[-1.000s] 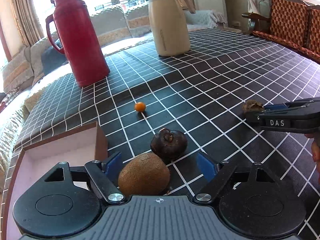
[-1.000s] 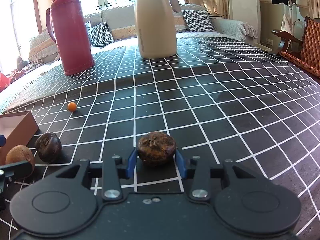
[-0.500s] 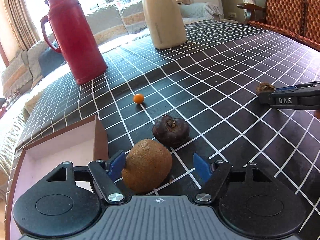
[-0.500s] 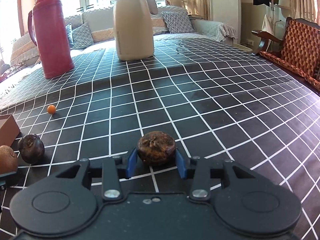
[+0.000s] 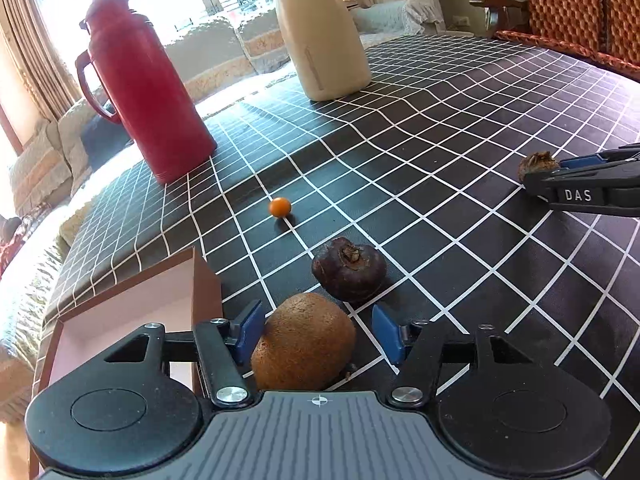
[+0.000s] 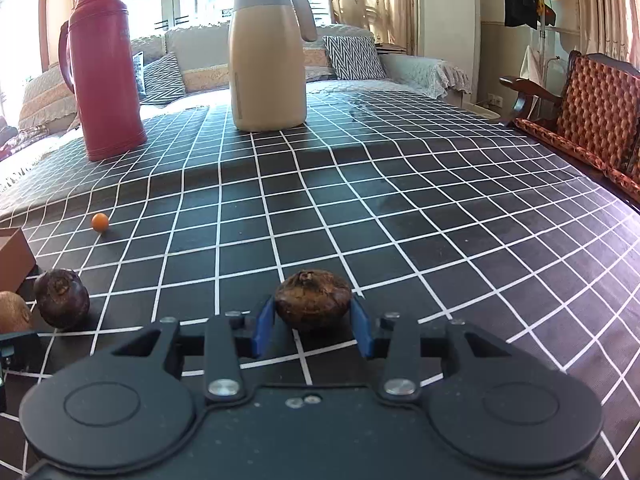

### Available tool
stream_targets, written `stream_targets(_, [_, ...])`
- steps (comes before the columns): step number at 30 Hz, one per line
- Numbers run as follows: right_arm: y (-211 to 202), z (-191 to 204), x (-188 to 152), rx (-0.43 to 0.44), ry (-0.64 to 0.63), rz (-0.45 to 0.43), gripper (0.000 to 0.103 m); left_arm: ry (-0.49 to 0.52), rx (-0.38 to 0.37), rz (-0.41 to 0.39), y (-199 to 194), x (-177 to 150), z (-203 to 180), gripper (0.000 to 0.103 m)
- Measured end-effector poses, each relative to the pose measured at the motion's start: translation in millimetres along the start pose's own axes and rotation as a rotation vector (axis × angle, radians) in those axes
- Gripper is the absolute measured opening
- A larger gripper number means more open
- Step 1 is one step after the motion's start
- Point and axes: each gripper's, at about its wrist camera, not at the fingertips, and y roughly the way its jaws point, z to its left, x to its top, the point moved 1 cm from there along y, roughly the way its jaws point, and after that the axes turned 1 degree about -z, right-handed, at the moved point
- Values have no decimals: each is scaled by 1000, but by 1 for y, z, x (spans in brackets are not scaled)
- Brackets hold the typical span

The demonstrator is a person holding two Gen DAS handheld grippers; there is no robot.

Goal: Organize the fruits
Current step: 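Close the left tool on the kiwi on the table while the right tool holds its nut, then carry the kiwi into the box tray and open the left tool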

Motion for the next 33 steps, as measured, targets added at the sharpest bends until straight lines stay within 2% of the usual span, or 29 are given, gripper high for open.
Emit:
stream_targets(2, [0, 0, 0, 7, 4, 2, 40, -29, -22, 6, 0, 2, 7, 59])
stream_targets(4, [0, 1, 0, 10, 4, 3, 40, -39, 2, 25, 7, 4, 13, 59])
stream_targets(6, [0, 1, 0, 14, 8, 3, 40, -20, -12, 56, 15, 4, 12, 59])
stream_targets(8, [-1, 0, 1, 20, 12, 1, 40, 42, 20, 71, 19, 0, 5, 59])
stream_targets(10, [-1, -1, 1, 23, 16, 0, 40, 85, 25, 53, 12, -3, -3, 59])
stream_targets(12, [-1, -2, 2, 27, 25, 0, 40, 103, -4, 27, -2, -4, -6, 59])
stream_targets(14, [-1, -3, 2, 29, 33, 1, 40, 77, -46, 13, -12, -1, -4, 59])
stream_targets(17, [-1, -2, 2, 26, 29, -2, 40, 80, 13, 13, -6, 4, -3, 59])
stream_targets(20, [-2, -2, 2, 30, 38, 3, 40, 80, -16, 55, 6, 3, -5, 59])
stream_targets(22, [-2, -5, 2, 36, 42, 6, 40, 118, 16, 48, 8, -3, -12, 59])
stream_targets(23, [-2, -5, 2, 36, 42, 6, 40, 129, 28, 42, 6, -6, -15, 58])
stream_targets(24, [-2, -5, 2, 35, 41, 4, 40, 133, 38, 34, 5, -6, -16, 52])
stream_targets(29, [-3, -6, 3, 31, 53, 0, 40, 83, 49, 37, 1, -6, -12, 51])
stream_targets(33, [-6, -8, 3, 38, 75, -2, 39, -27, 38, 6, -9, -14, -8, 51])
